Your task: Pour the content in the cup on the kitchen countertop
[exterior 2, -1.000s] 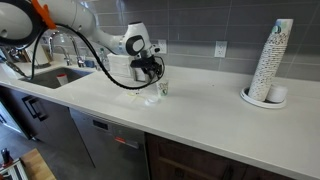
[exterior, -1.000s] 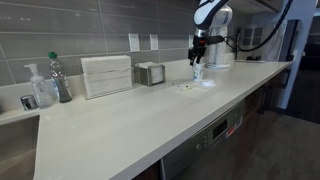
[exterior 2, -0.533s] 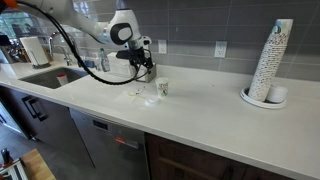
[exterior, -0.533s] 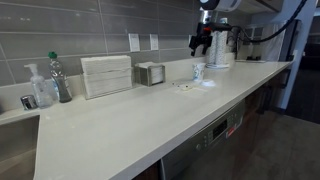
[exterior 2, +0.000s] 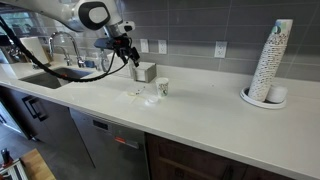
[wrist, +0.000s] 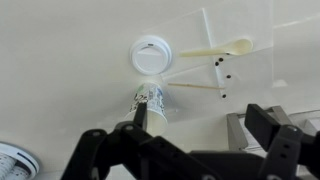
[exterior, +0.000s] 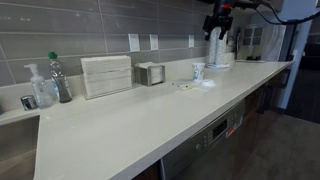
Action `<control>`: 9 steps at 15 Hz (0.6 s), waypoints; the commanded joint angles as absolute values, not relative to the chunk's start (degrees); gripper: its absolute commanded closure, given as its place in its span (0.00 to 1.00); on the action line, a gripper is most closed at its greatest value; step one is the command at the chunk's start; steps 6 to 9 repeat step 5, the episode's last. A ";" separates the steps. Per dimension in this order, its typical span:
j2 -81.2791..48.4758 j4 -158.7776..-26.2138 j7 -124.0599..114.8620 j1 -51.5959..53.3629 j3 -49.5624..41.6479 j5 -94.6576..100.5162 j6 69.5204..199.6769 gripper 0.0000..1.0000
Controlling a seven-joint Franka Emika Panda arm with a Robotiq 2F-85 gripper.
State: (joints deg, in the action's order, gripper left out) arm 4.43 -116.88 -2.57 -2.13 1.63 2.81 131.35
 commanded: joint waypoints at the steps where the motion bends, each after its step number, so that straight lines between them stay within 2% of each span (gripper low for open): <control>1: 4.22 -116.69 -2.56 -1.47 0.99 2.85 131.18 0.00; 9: 2.52 -116.14 -2.55 -1.43 0.97 2.82 131.23 0.00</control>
